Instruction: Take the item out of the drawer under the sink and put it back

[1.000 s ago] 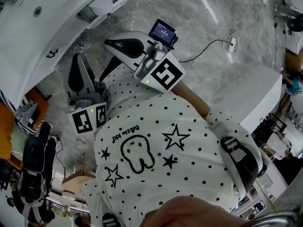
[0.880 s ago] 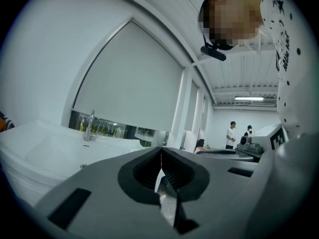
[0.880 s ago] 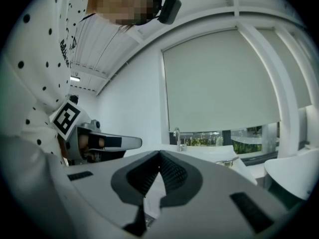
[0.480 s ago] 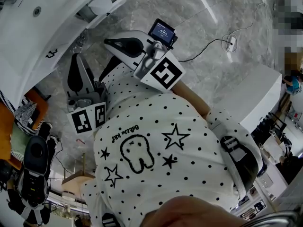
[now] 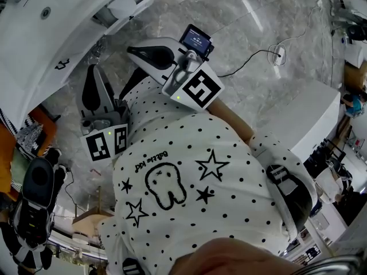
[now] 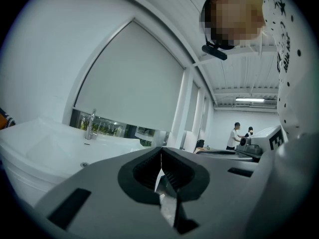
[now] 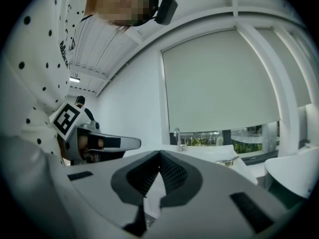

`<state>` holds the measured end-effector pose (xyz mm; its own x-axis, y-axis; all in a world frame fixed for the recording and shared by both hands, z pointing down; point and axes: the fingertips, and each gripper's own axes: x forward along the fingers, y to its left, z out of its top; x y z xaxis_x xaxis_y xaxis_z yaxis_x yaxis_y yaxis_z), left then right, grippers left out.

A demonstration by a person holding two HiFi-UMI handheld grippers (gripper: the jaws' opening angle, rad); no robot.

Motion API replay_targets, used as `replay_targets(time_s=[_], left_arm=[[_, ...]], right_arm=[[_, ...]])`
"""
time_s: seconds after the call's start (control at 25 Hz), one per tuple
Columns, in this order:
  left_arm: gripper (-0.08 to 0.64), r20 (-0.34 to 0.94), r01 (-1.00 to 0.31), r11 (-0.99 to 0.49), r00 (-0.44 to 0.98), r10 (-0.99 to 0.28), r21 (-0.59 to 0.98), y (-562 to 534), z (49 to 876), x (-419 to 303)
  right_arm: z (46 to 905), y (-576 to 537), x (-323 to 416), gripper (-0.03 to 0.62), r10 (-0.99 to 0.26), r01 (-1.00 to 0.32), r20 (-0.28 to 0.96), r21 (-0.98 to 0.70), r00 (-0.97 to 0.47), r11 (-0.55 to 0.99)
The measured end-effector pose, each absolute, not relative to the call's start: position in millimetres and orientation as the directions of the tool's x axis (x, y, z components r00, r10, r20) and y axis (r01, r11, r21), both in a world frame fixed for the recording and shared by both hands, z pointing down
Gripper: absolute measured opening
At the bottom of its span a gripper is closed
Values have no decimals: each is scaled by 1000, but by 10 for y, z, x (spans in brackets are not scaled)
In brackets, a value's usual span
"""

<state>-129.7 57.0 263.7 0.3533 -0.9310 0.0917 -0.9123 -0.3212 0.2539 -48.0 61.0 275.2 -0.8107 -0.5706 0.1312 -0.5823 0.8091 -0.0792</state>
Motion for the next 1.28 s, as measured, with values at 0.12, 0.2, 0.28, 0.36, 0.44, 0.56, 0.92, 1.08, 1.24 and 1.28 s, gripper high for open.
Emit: replay_targets(time_s=[0.12, 0.2, 0.28, 0.36, 0.44, 0.56, 0.92, 1.08, 1.24, 1.28], left_arm=[[5, 93, -914, -313, 346, -934, 257, 577, 2641, -1312], [5, 95, -915, -312, 345, -934, 257, 580, 2645, -1315], [5, 97, -915, -312, 345, -934, 255, 582, 2649, -1315], [5, 98, -915, -313, 346, -933, 255, 581, 2654, -1313], [5, 99, -915, -313, 347, -933, 257, 578, 2659, -1311], [5, 102, -914, -313, 348, -932, 256, 579, 2666, -1311], [5, 101, -911, -321, 356, -929, 258, 563, 2664, -1300], [5, 100, -909, -328, 362, -927, 259, 561, 2665, -1285], [5, 98, -907, -332, 367, -925, 259, 559, 2666, -1279], [5, 96, -907, -335, 368, -925, 257, 556, 2661, -1275]], right_arm=[[2751, 613, -489, 12, -565, -576, 130, -72, -815, 814], [2760, 614, -489, 12, -564, -575, 134, -73, -815, 815], [2761, 614, -494, 12, -563, -575, 132, -76, -816, 815], [2761, 613, -499, 12, -562, -573, 130, -78, -817, 816], [2761, 610, -497, 12, -563, -575, 129, -80, -816, 815], [2763, 607, -494, 12, -566, -577, 128, -83, -815, 812], [2759, 590, -468, 12, -578, -590, 130, -87, -806, 803], [2758, 596, -459, 12, -581, -593, 130, -79, -803, 802], [2757, 605, -463, 12, -581, -591, 127, -74, -804, 803], [2756, 605, -463, 12, -582, -592, 127, -73, -804, 802]])
